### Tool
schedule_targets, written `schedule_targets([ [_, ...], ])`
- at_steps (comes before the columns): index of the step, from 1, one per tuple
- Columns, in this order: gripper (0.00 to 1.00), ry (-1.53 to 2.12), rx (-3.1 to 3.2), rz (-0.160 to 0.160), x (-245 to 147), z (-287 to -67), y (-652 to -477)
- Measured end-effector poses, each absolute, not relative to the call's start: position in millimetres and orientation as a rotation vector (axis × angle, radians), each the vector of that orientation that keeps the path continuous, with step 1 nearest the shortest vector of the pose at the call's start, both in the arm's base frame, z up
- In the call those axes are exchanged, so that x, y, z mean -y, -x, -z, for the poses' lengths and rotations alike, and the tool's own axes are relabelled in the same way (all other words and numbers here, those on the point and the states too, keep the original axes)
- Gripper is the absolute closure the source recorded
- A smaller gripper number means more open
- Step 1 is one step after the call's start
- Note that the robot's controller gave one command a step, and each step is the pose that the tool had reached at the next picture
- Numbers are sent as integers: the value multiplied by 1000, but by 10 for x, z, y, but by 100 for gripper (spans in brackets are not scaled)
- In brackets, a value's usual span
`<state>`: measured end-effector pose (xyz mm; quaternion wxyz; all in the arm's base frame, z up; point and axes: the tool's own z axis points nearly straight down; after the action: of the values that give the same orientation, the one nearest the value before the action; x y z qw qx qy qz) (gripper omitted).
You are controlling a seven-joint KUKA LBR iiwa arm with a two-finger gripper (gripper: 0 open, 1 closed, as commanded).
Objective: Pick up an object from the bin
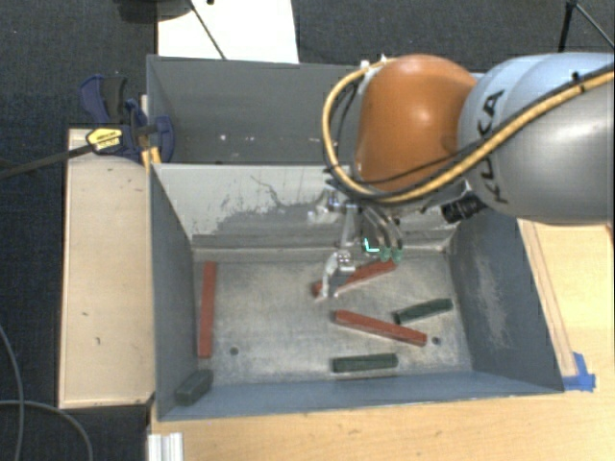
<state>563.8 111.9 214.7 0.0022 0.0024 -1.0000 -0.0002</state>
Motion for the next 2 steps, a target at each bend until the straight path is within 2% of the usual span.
schedule_targets([
  [1,0,-3,3145,2,-1114,-2184,-5655],
  [2,0,76,3149,4,-920,-1713,-5643],
])
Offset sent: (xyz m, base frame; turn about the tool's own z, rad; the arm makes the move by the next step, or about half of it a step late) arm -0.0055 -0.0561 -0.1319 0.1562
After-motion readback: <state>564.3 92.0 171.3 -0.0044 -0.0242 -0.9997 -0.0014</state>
